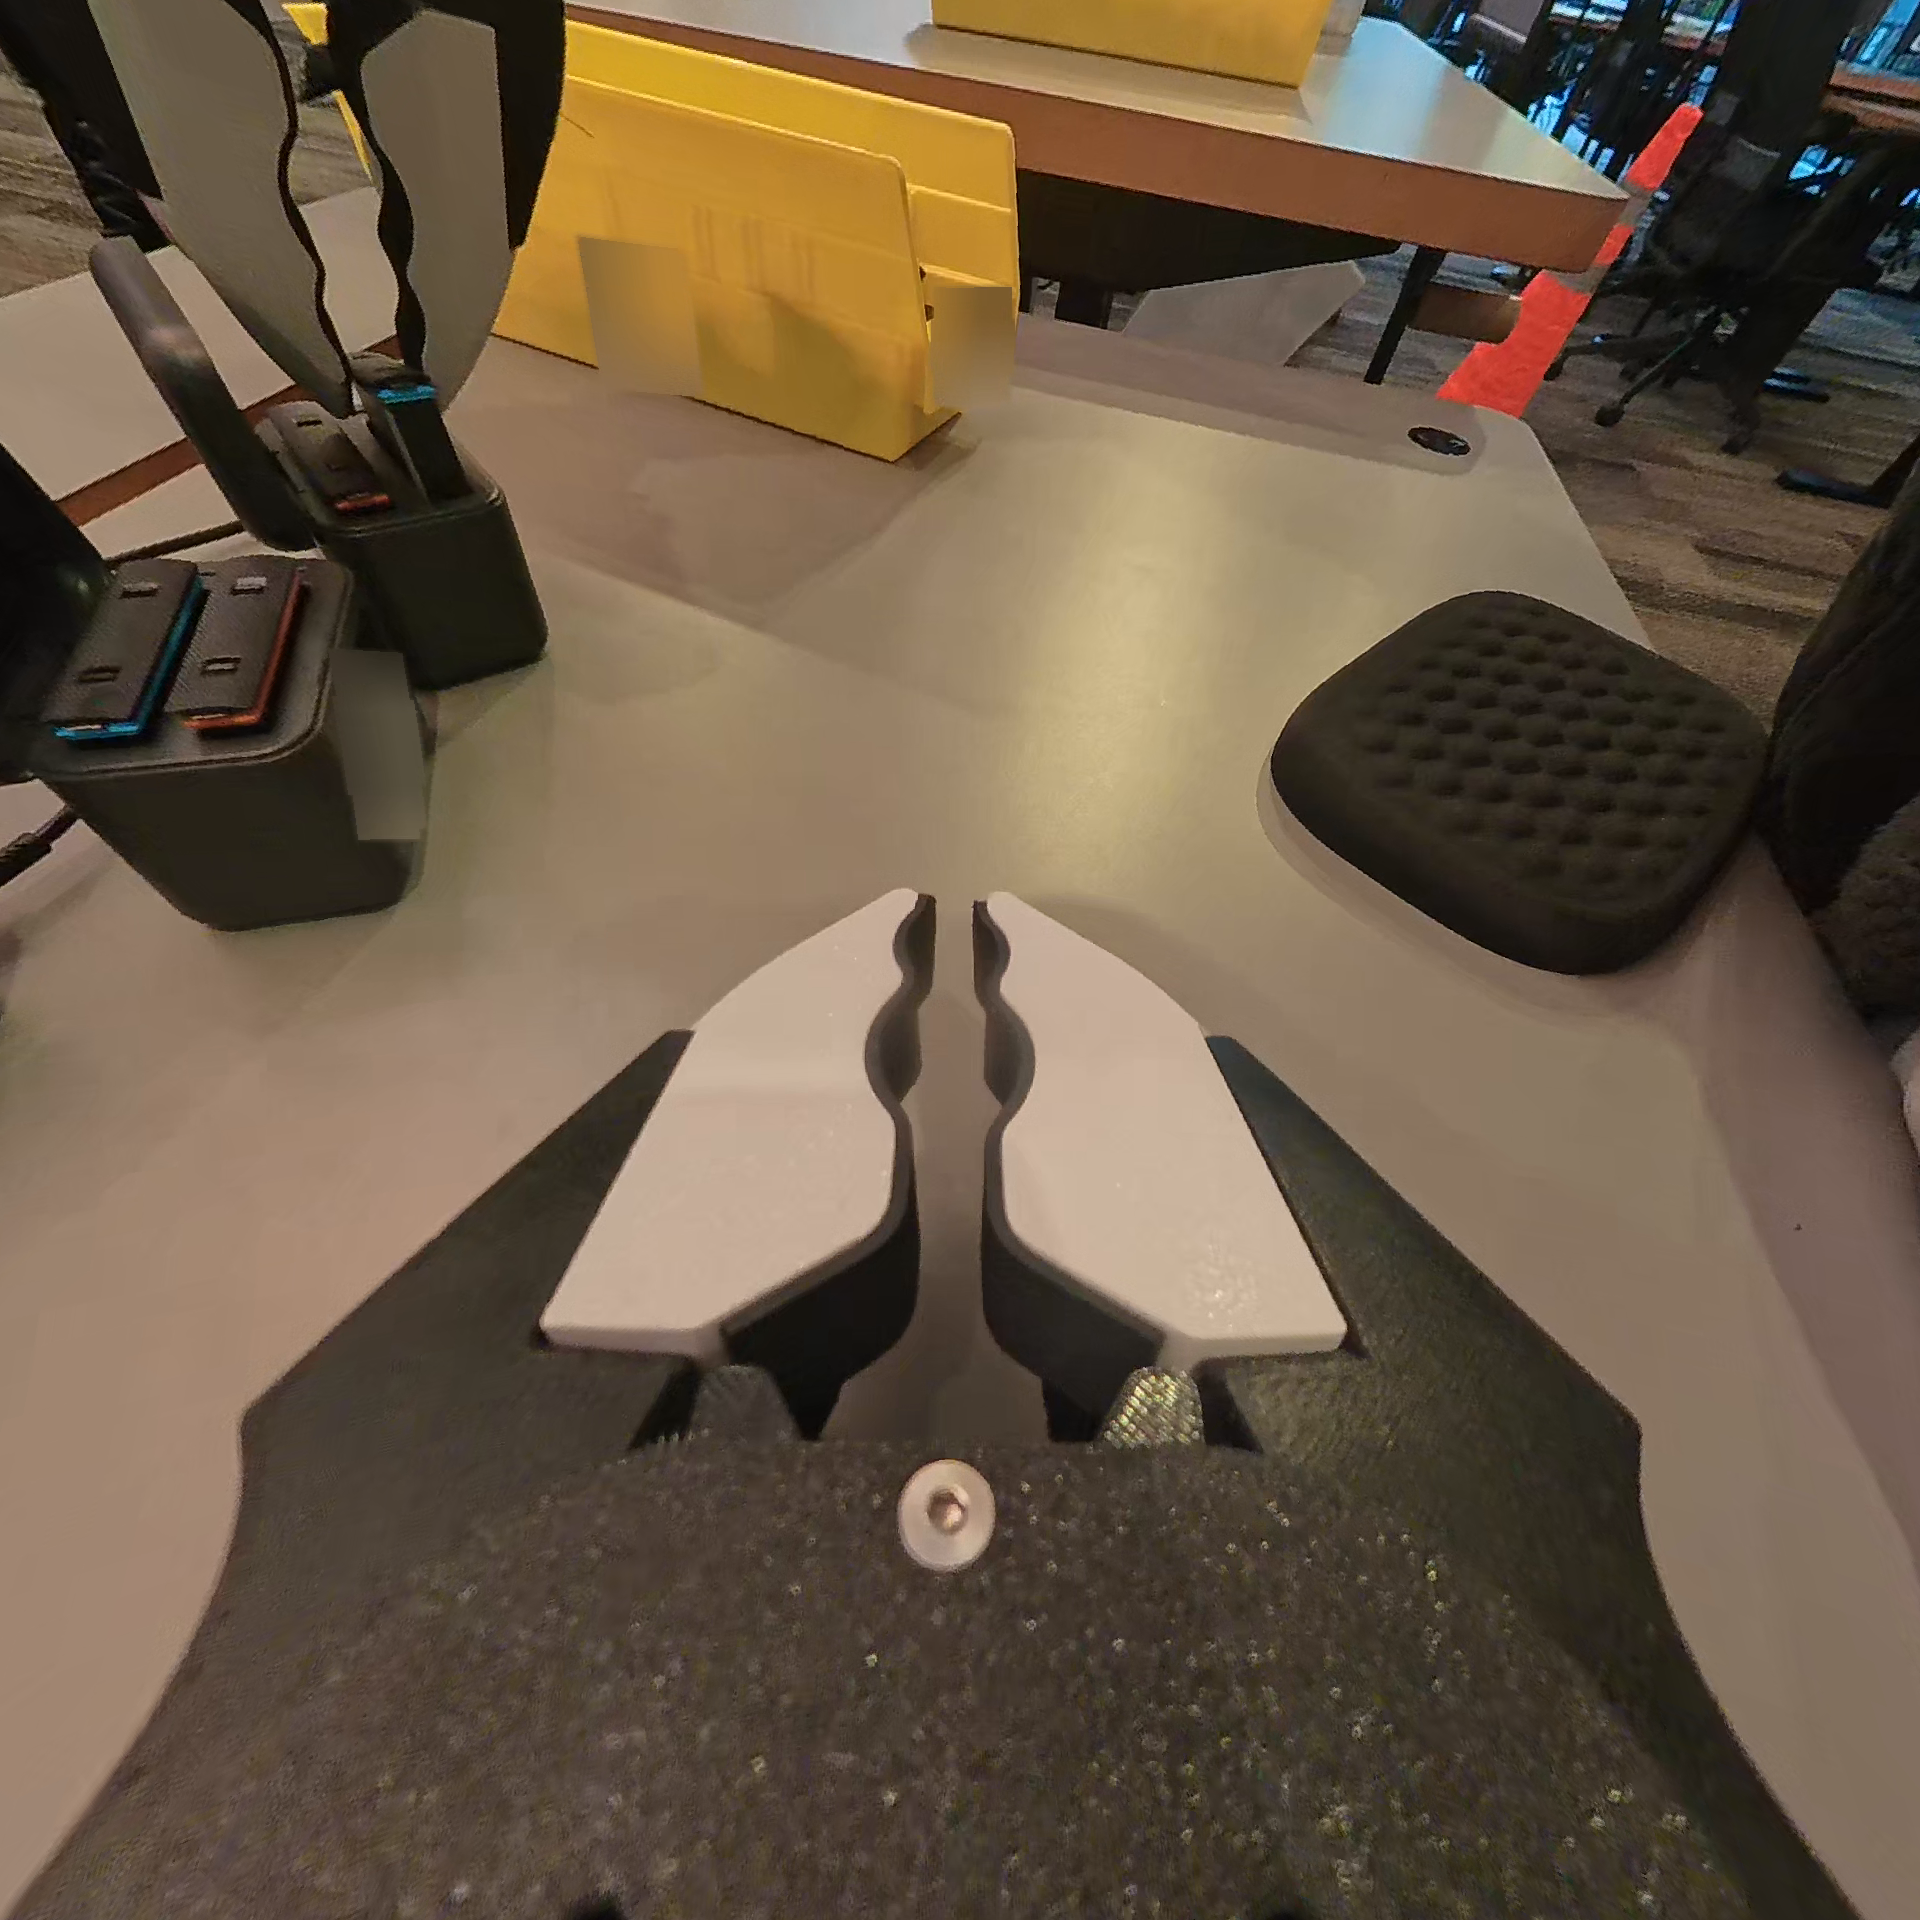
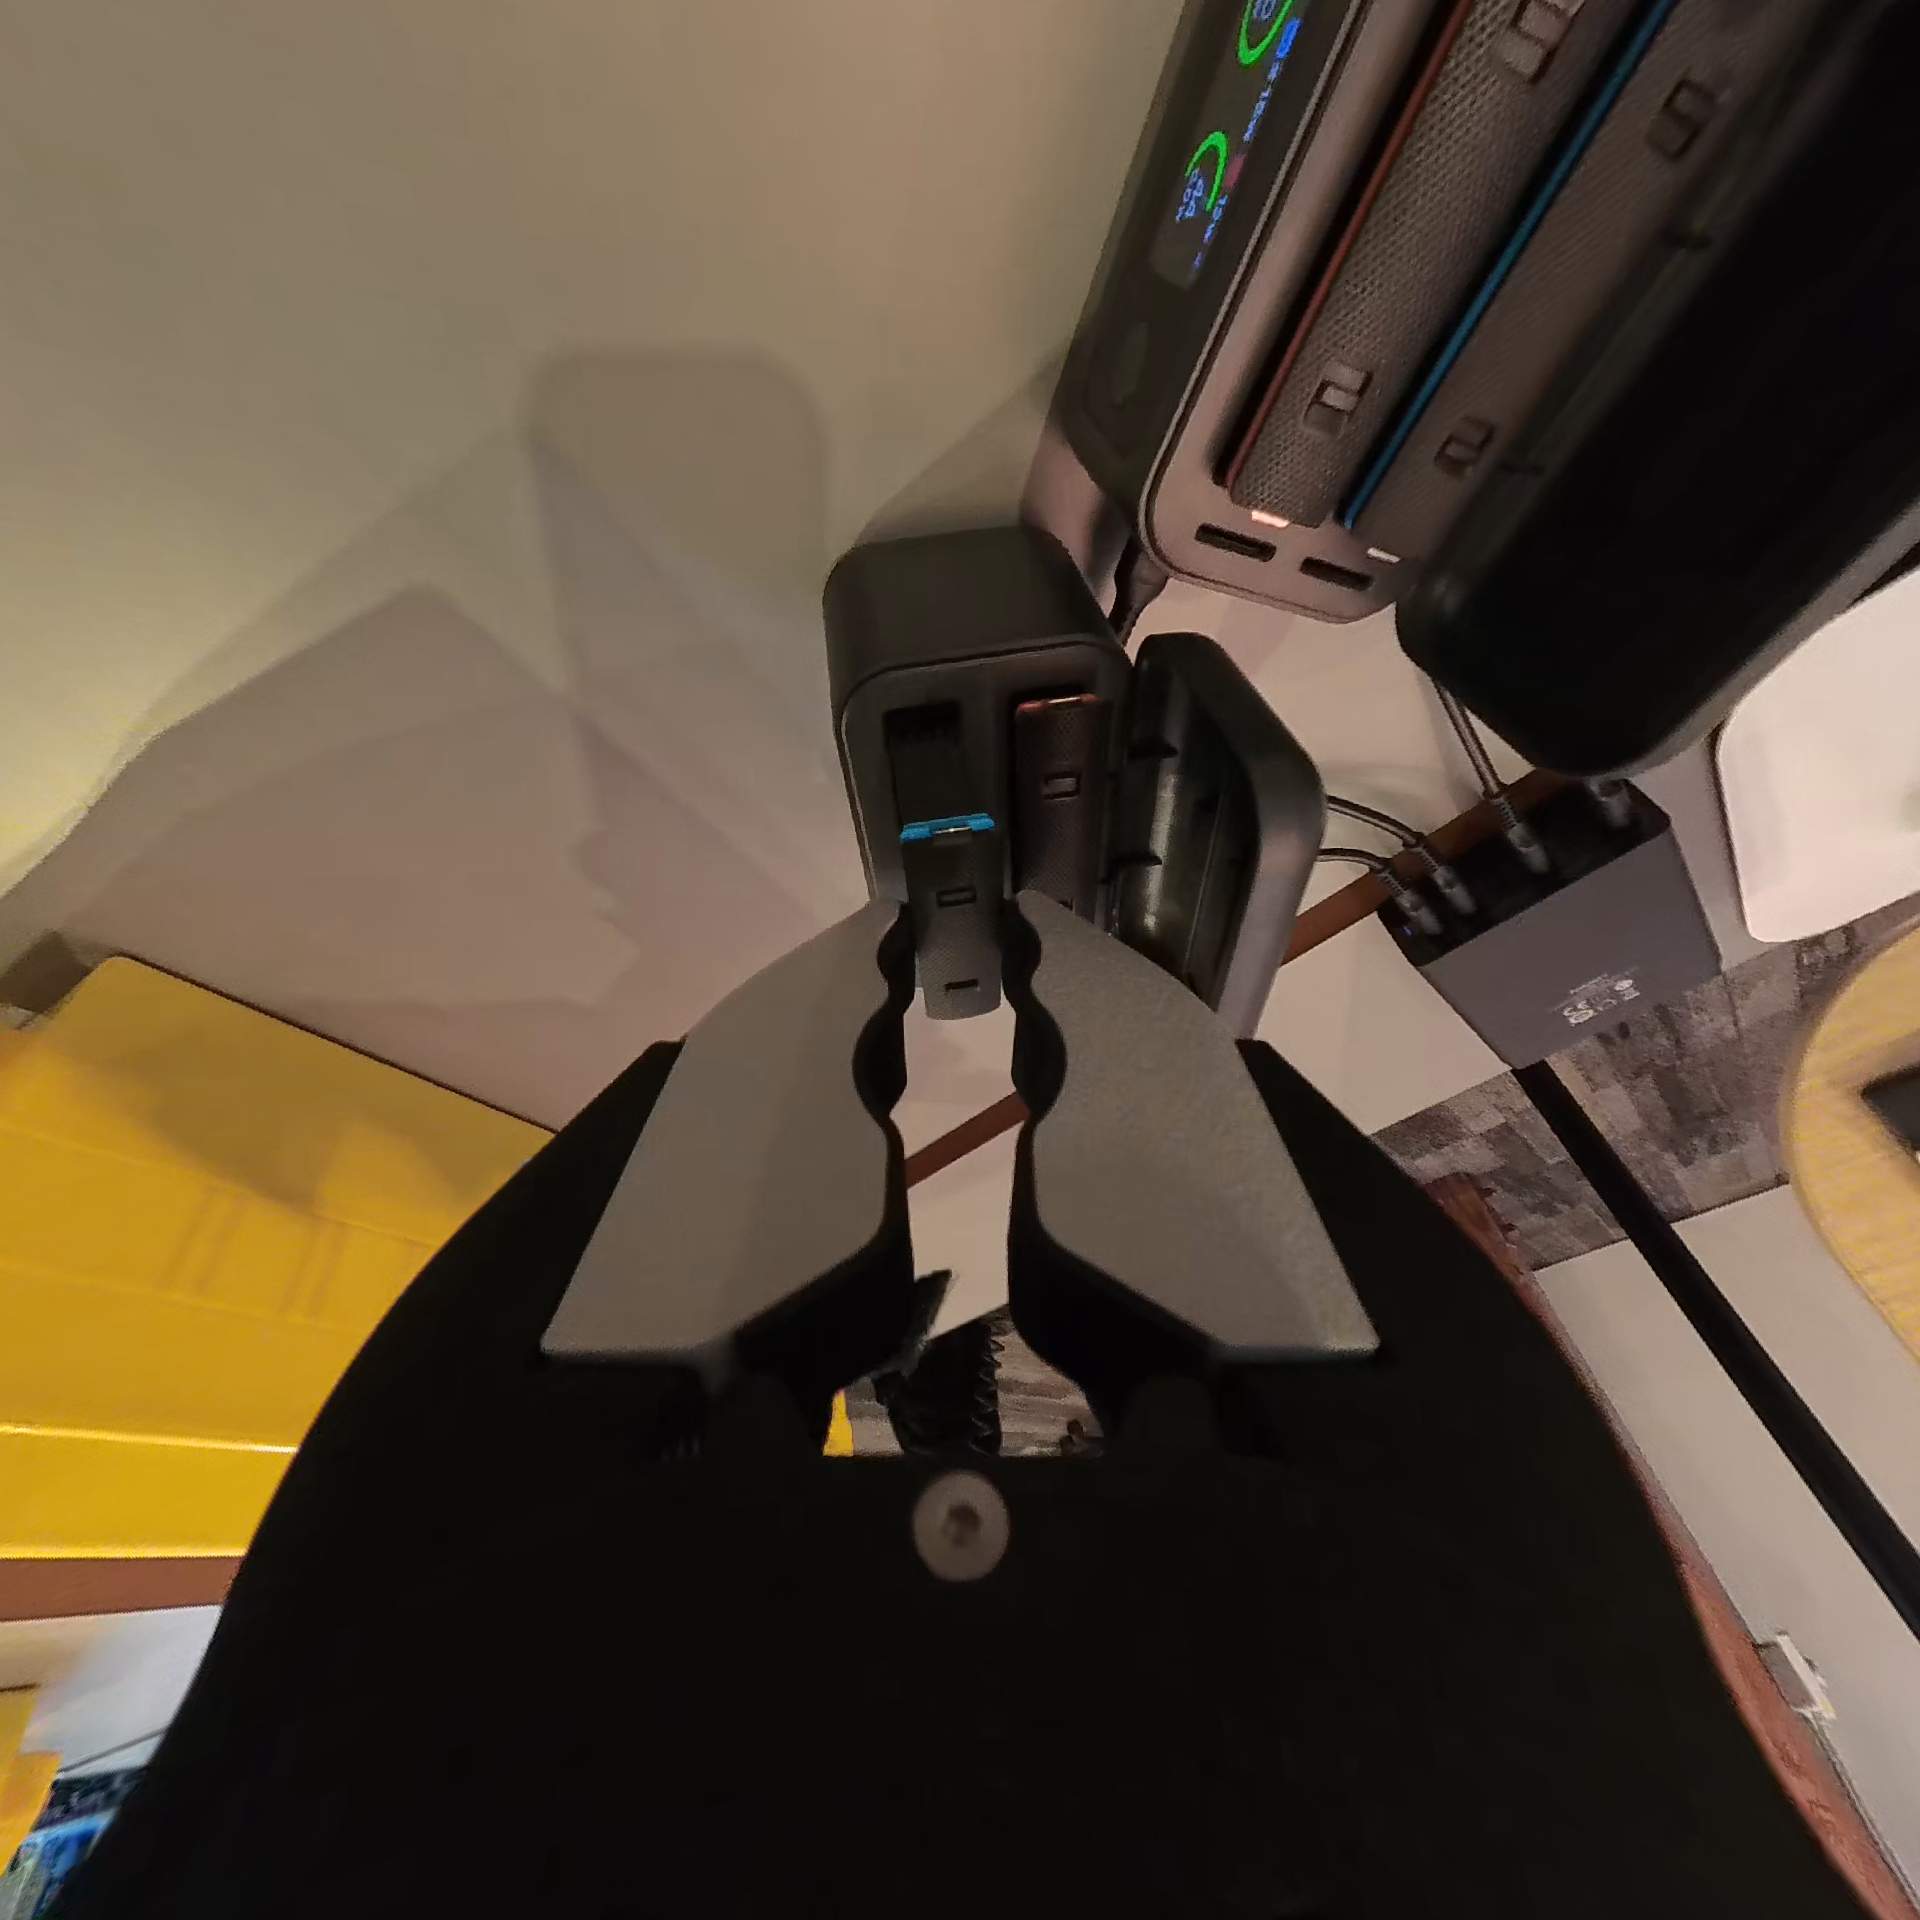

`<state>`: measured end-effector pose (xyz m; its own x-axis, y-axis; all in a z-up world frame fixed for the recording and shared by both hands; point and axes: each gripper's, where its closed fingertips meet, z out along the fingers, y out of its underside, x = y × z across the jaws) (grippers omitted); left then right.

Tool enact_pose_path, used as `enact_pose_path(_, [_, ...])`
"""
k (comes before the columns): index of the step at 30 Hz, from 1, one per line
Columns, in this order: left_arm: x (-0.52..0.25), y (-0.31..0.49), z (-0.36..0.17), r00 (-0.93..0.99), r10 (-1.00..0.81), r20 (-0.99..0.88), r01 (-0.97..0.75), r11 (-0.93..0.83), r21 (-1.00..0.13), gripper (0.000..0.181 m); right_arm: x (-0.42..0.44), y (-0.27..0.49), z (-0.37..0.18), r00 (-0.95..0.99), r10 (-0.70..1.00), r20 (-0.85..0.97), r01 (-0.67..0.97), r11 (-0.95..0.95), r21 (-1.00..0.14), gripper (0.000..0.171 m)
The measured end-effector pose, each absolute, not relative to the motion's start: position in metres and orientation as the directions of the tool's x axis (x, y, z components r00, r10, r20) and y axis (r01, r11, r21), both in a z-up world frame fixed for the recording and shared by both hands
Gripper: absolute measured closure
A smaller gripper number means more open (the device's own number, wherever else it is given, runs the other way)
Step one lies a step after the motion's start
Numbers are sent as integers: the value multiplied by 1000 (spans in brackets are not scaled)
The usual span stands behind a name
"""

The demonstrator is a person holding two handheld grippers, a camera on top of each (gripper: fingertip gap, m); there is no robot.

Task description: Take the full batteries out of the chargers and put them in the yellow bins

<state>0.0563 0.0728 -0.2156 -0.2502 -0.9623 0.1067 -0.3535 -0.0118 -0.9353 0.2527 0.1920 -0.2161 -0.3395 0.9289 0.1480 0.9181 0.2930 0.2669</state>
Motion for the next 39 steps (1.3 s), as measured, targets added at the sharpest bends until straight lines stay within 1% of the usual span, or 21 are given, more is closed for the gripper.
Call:
enact_pose_path(4, [56, 73, -216, -252, -962, 106, -355, -10, -935, 175, 254, 192, -214, -338, 928, 155, 915, 286, 286, 156])
enact_pose_path(11, [56, 72, -216, -254, -962, 101, -357, -4, -934, 176, 255, 193, -212, -350, 928, 130, 885, 282, 370, 156])
enact_pose_path(23, [56, 70, -217, -262, -961, 92, -361, 9, -932, 176, 255, 193, -213, -329, 936, 124, 879, 255, 402, 156])
enact_pose_path(39, [56, 68, -218, -270, -958, 93, -367, 13, -930, 177, 257, 193, -209, -330, 942, 59, 778, 237, 582, 156])
